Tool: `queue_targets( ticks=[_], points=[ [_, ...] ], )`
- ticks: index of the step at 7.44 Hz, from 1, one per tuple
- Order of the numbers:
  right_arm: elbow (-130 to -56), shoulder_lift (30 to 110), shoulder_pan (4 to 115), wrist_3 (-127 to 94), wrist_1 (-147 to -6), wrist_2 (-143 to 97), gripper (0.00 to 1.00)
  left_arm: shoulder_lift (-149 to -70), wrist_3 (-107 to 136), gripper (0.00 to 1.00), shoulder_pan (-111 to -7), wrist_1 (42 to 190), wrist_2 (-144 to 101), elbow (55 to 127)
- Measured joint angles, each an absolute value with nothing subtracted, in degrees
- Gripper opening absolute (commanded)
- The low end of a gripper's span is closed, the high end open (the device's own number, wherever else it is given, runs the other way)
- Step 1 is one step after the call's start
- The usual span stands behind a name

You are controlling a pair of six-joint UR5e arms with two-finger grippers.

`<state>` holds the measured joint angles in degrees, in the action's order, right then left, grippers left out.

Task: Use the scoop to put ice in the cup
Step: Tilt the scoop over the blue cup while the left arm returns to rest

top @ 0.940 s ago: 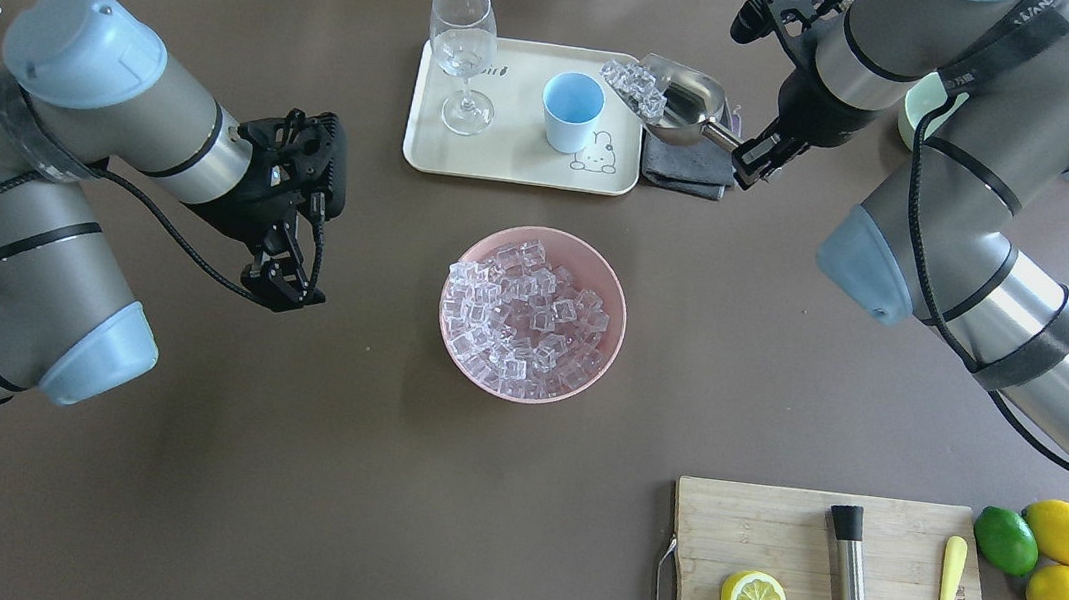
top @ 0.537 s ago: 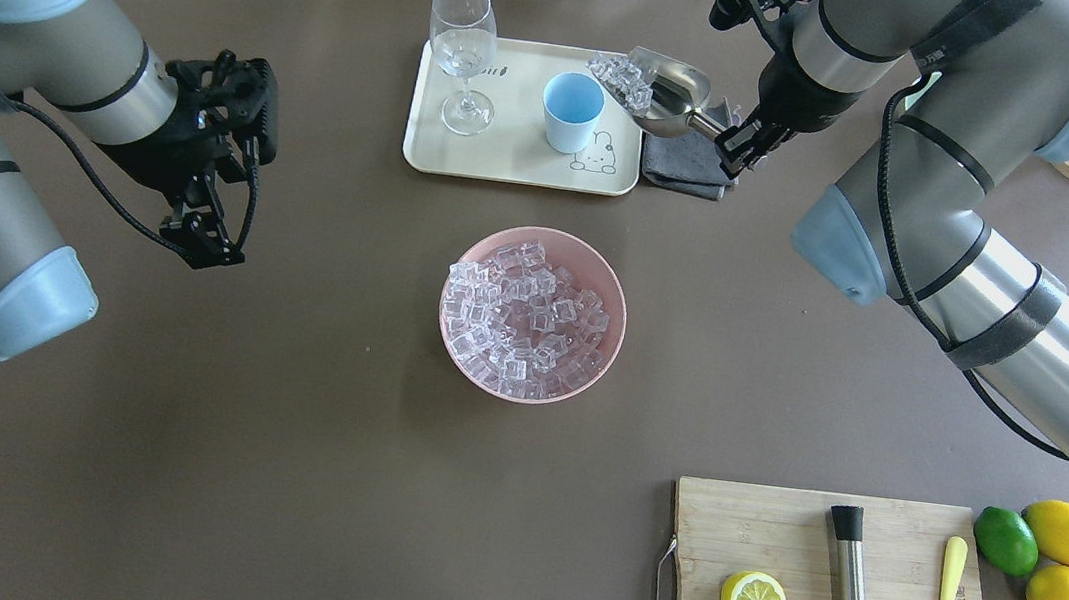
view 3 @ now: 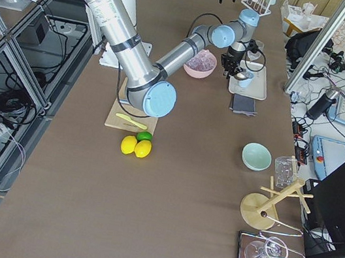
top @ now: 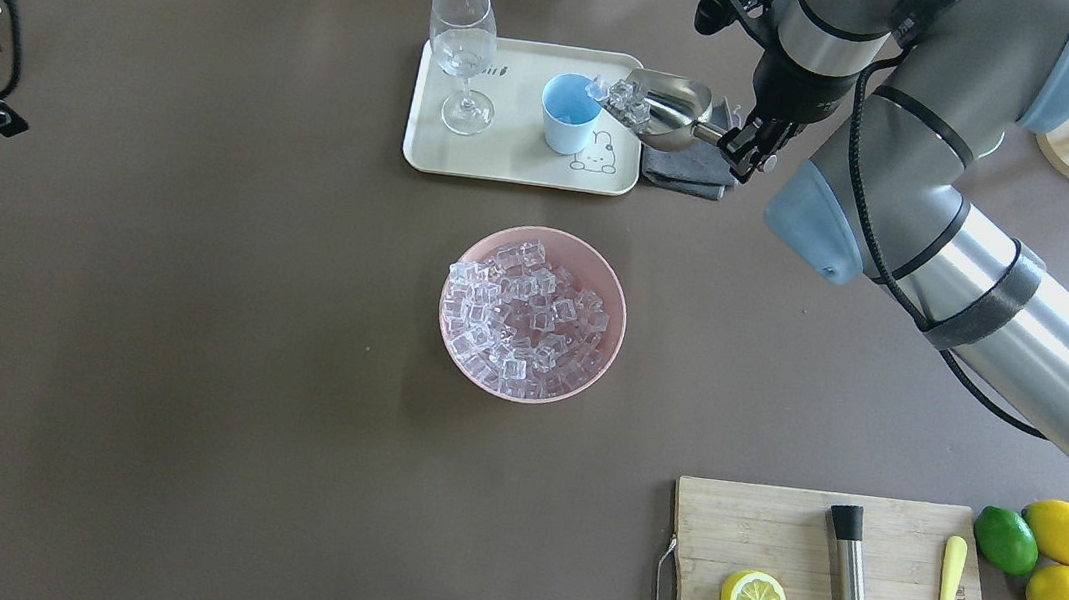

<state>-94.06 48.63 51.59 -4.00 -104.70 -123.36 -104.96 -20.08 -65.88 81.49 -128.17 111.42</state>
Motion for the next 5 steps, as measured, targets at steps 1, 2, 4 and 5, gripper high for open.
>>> queue_targets(
  ticks=[1,2,4,5],
  points=[
    [-94.0,48.0,51.6,-3.0,-106.5,-123.2,0.0,-101.2,-20.1,0.99,-70.4,81.1,-130.6,111.0],
    [-93.8,47.2,51.6,-2.5,-107.9,-122.7,0.0,-97.4,-20.1,0.99,-74.5,81.0,-133.0,110.5],
    [-93.6,44.0,51.5,-1.9,-113.0,-120.8,0.0,-92.0,-19.9,0.99,-81.6,80.6,-136.9,109.5],
    [-93.5,43.1,51.4,-1.4,-114.6,-119.6,0.0,-90.9,-19.8,0.99,-84.1,80.3,-137.6,107.7]
  ],
)
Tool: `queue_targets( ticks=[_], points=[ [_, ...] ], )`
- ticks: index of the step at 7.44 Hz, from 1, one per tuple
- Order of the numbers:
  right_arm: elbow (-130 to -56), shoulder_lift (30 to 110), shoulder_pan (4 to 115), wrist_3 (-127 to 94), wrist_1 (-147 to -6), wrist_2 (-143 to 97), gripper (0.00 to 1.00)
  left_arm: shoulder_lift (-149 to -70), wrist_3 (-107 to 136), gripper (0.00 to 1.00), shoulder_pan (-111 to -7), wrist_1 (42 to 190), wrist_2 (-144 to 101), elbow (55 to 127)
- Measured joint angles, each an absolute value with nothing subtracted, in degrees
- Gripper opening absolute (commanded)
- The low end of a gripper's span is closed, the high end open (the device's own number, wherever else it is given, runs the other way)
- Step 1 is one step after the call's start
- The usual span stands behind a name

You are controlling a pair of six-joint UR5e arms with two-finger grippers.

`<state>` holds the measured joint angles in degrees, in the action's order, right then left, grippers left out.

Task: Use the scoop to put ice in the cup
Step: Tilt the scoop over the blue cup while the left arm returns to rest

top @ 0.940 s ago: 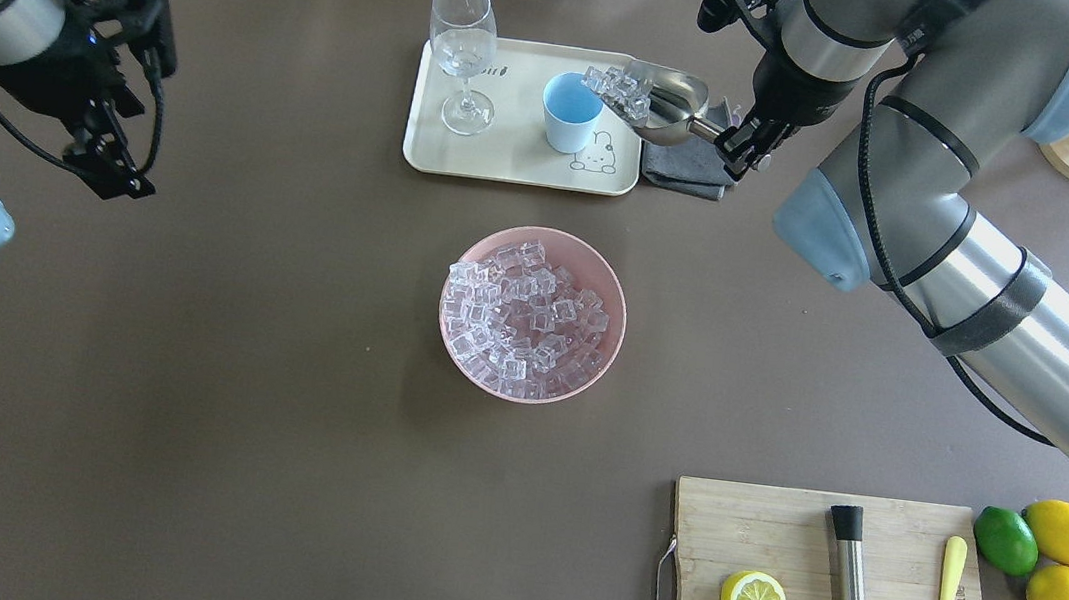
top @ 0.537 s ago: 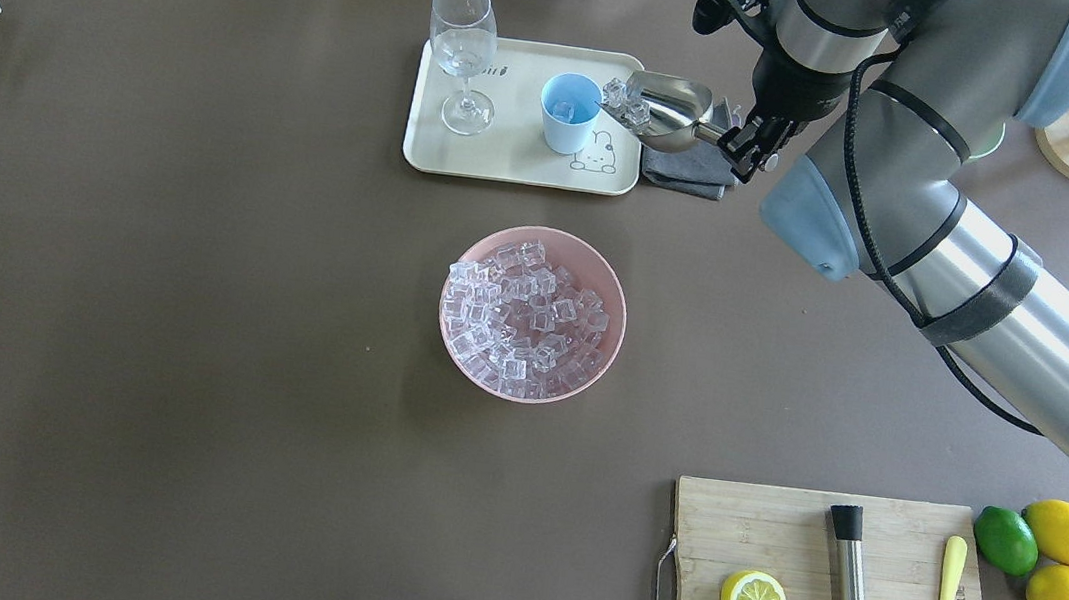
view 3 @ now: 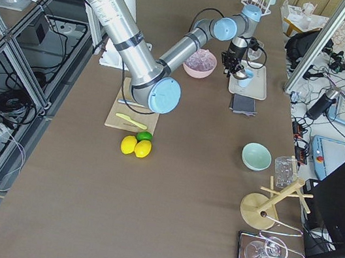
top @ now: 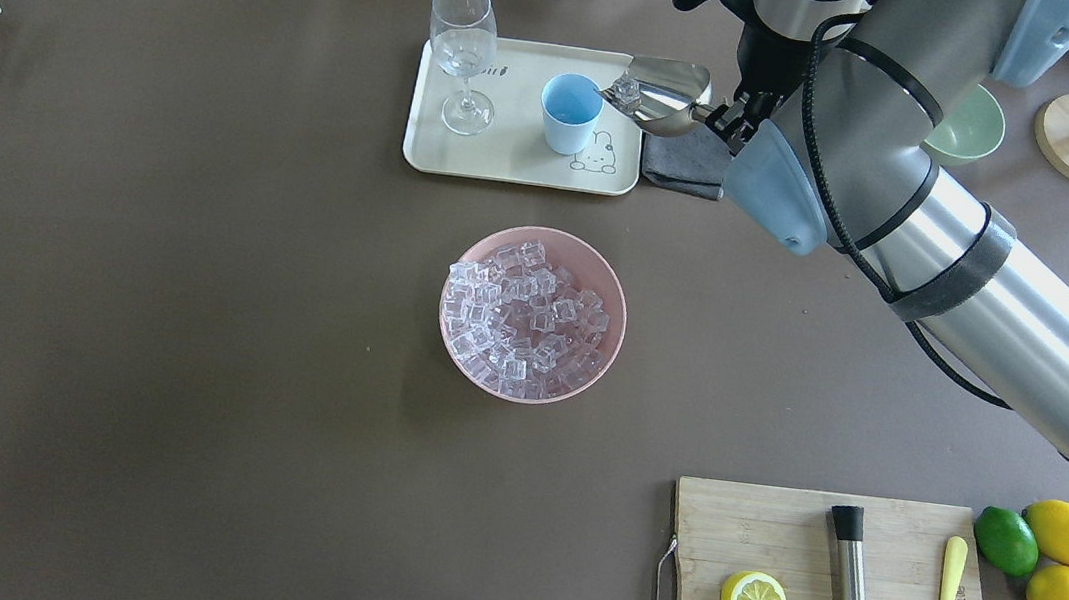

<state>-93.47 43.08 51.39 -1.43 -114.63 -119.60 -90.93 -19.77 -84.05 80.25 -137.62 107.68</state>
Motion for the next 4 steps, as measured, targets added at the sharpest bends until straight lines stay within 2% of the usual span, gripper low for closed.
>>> queue_targets(
  ticks=[4],
  points=[
    [-90.1,39.1,50.5,1.2,-118.8,-116.3,0.0,-90.2,-19.6,0.99,-88.9,80.1,-138.4,97.6]
  ],
)
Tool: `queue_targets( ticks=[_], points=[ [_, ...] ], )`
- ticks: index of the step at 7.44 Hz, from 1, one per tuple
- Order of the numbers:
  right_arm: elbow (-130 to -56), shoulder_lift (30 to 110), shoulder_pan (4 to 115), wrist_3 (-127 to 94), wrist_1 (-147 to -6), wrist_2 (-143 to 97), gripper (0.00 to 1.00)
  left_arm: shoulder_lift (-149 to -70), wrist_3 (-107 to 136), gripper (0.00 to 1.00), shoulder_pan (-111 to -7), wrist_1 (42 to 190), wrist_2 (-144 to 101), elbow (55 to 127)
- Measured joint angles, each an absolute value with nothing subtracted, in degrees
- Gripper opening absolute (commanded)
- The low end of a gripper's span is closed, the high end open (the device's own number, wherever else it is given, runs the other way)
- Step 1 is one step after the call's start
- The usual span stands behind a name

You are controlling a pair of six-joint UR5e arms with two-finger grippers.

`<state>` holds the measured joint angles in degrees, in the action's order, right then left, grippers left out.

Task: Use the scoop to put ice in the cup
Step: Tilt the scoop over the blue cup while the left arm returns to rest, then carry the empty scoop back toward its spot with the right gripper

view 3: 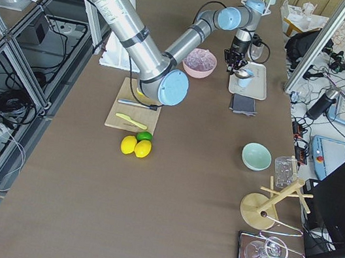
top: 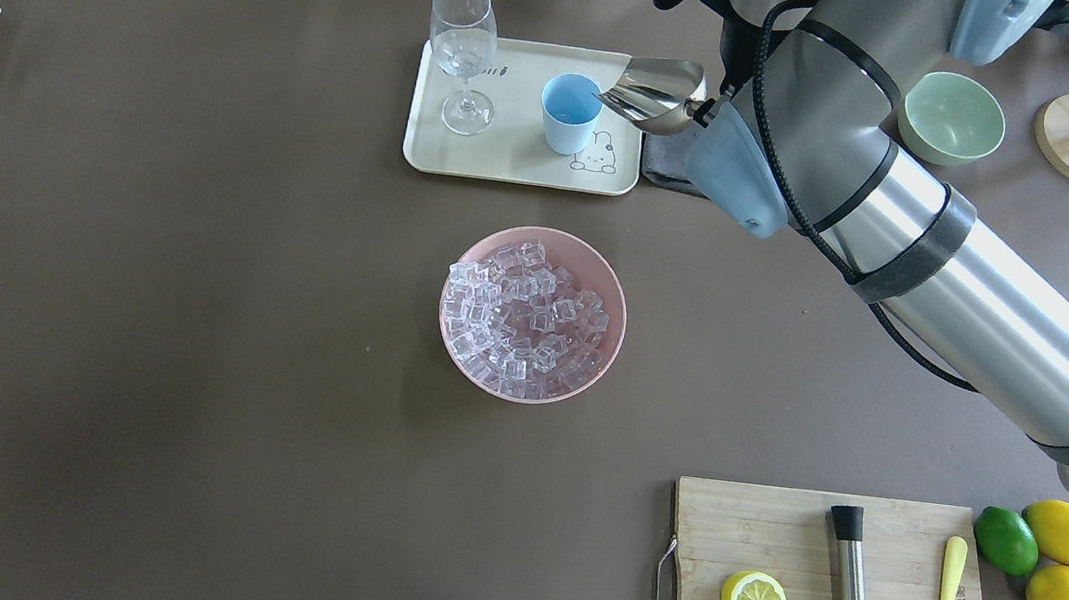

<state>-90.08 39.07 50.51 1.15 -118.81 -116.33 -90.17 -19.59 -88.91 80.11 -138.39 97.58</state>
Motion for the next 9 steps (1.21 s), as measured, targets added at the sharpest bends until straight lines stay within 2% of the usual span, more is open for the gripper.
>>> queue_targets(
  ticks=[2,4,6,9],
  points=[
    [-90.0,37.0,50.1,2.5,-122.0,-115.4,0.0,-90.7,-19.6,0.99,-89.0,80.3,-139.4,96.4],
    [-93.0,39.2,50.2,5.8,-123.0,-115.3,0.0,-90.8,-19.7,0.99,-89.0,80.4,-139.7,95.6],
    [-99.2,45.7,53.0,5.0,-122.8,-118.2,0.0,-90.9,-19.7,0.99,-88.8,80.4,-139.8,95.3],
    [-103.9,57.7,61.7,-6.5,-118.2,-128.1,0.0,-90.8,-19.7,0.99,-88.6,80.4,-139.8,95.2]
  ],
)
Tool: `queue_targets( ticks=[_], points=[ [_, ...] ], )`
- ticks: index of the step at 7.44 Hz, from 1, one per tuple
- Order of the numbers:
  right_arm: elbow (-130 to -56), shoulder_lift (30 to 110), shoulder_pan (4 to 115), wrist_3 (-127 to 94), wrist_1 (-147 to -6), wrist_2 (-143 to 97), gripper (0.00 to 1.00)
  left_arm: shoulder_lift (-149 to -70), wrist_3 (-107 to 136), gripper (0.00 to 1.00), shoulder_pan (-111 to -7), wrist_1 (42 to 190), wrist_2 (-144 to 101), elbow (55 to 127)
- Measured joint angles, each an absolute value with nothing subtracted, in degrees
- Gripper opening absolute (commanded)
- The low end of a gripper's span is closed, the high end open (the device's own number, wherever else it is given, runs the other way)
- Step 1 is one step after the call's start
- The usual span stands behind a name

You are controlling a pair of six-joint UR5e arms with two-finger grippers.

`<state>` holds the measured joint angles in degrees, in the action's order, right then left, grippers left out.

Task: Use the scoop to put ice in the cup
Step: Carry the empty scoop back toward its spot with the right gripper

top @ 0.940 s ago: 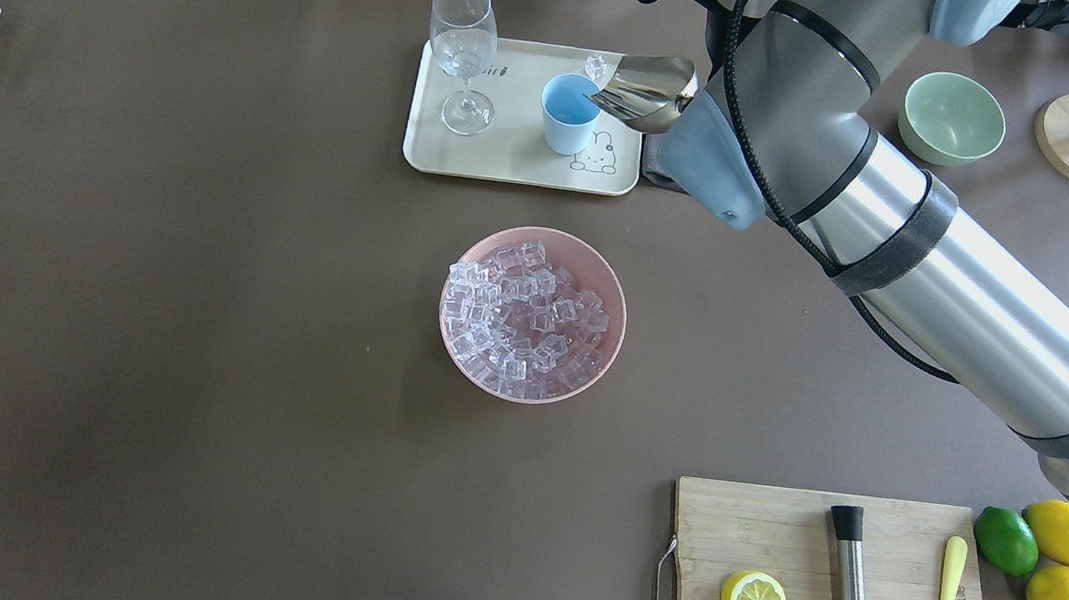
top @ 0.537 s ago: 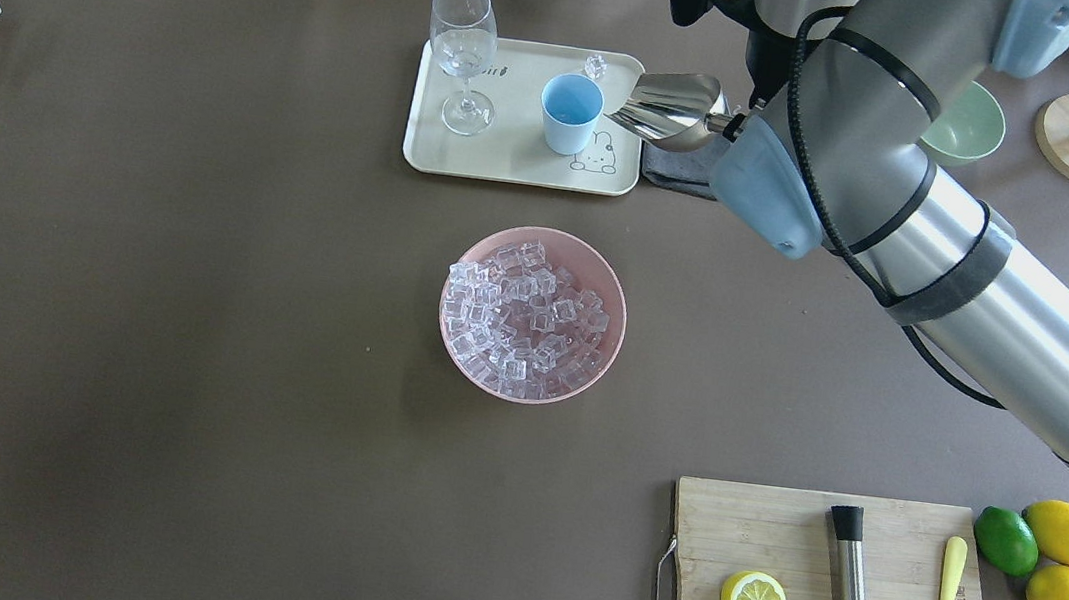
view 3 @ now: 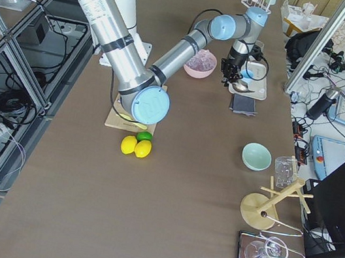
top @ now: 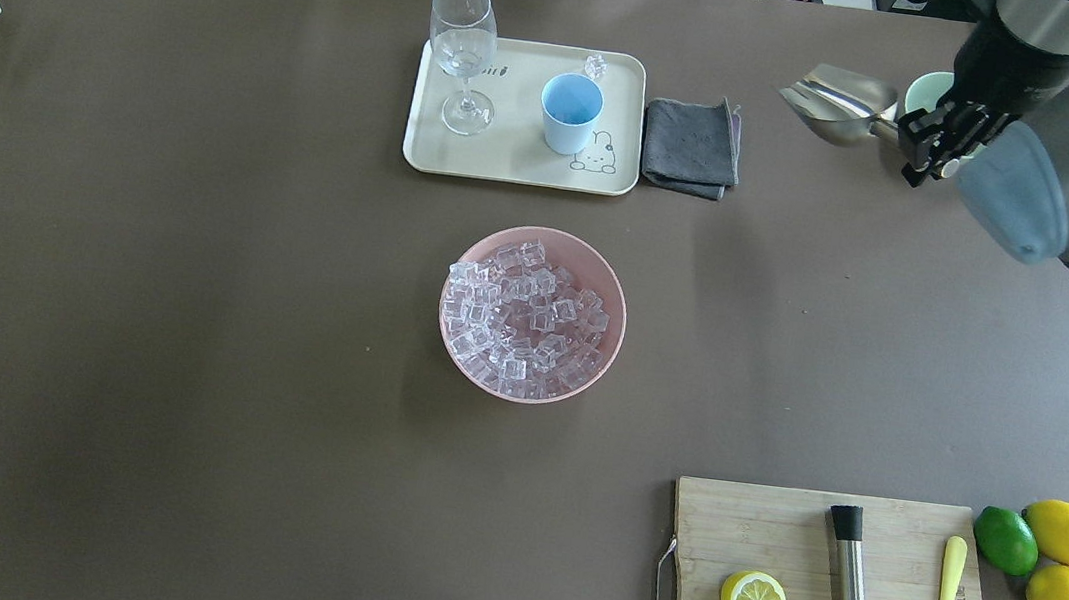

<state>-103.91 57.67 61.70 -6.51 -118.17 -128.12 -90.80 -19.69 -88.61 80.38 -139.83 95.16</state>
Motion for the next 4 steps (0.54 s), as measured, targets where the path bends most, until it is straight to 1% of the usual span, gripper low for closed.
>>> queue_targets(
  ticks=[2,4],
  points=[
    [-107.8,67.6,64.9,-18.9,-110.2,-130.6,0.0,-90.6,-19.8,0.99,-88.6,80.4,-139.8,95.0],
    [-110.6,76.8,68.0,-21.8,-105.2,-130.4,0.0,-90.5,-19.7,0.99,-88.6,80.3,-139.9,94.9]
  ],
)
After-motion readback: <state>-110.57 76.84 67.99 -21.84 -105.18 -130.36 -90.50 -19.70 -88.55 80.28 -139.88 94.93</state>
